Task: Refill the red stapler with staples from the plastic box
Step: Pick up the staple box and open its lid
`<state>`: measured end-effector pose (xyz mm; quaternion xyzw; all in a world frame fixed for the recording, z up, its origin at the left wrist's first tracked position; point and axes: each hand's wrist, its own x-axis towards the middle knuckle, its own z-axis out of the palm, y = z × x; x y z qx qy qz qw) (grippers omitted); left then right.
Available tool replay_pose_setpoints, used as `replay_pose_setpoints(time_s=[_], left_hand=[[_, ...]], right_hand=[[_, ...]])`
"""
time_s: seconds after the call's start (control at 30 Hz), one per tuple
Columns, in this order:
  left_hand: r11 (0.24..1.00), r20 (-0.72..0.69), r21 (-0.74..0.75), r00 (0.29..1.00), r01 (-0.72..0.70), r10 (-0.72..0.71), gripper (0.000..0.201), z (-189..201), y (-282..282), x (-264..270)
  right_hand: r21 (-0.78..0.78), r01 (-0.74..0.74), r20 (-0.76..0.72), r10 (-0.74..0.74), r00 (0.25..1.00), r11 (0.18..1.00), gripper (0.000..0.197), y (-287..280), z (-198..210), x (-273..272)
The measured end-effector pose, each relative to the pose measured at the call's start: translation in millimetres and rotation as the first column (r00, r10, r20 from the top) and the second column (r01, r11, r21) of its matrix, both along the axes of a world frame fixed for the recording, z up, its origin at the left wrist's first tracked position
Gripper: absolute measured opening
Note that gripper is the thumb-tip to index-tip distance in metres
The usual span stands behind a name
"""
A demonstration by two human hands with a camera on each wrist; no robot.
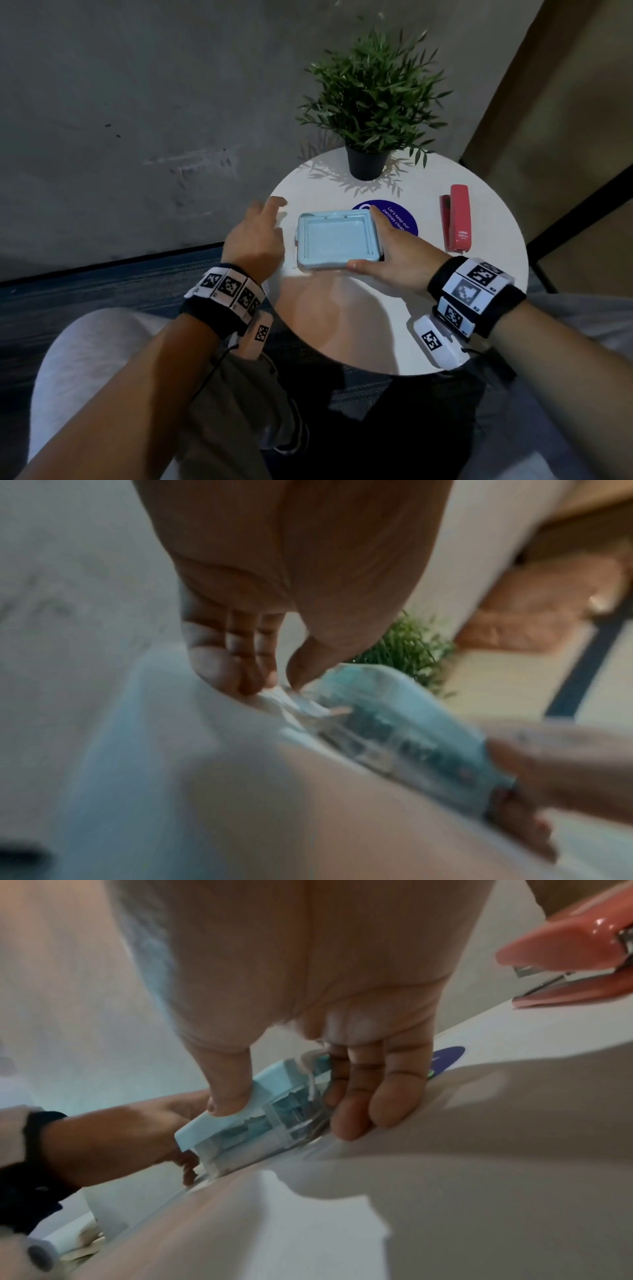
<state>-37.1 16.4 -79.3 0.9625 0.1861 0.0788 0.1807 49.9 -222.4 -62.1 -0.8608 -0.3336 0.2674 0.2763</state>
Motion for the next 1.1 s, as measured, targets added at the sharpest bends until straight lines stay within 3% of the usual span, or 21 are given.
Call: replay_pose_setpoints(time_s=[0.03,0.1,0.17,0.23,0.33,0.4,0.5,0.57,0.8,0.93,1.1], left_hand=[[0.999,0.044,-0.021,0.998,-0.037,0.038,0.034,1,4,1],[0.965,0.096,-0.249,0.990,-0.081,0.108,0.021,3,6,4],[0.830,0.051,-0.555,0.993,-0.058,0.104,0.027,4,0,4],[0.710,-0.011,-0.704,1.000,-0.015,0.010,0.032,0,-8,4],[0.690,-0.005,-0.723,0.999,0.023,-0.038,0.035,-4,-13,5],[0.671,-0.001,-0.741,1.000,0.014,-0.022,0.034,-3,-12,7],[0.632,-0.004,-0.775,1.000,-0.004,0.001,0.033,-1,-13,8],[0.618,-0.007,-0.786,1.000,-0.008,0.005,0.033,-2,-14,8],[0.622,-0.029,-0.782,1.000,-0.026,0.006,0.033,1,-13,7],[0.628,-0.041,-0.778,0.999,-0.030,-0.003,0.032,3,-12,6],[0.653,-0.042,-0.757,0.999,-0.025,-0.011,0.032,5,-12,4]], right_hand=[[-0.007,0.004,0.000,-0.004,1.000,1.000,0.092,0,0,0],[-0.021,0.010,-0.004,-0.010,1.000,1.000,0.094,1,1,0],[-0.043,0.022,-0.008,-0.022,1.000,0.999,0.100,1,2,0],[-0.061,0.033,-0.008,-0.033,0.999,0.998,0.103,1,3,0],[-0.059,0.050,-0.037,-0.053,0.998,0.997,0.097,1,3,1],[-0.023,0.131,-0.169,-0.133,0.977,0.991,0.081,1,3,5],[0.099,0.333,-0.456,-0.254,0.853,0.938,0.056,-1,0,12],[0.129,0.372,-0.488,-0.268,0.831,0.919,0.053,-3,-2,15],[0.129,0.299,-0.392,-0.228,0.891,0.946,0.048,-3,-3,15],[0.090,0.287,-0.354,-0.238,0.904,0.954,0.060,-4,-1,15],[-0.193,0.138,0.023,-0.136,0.990,0.971,0.074,-3,-7,12]])
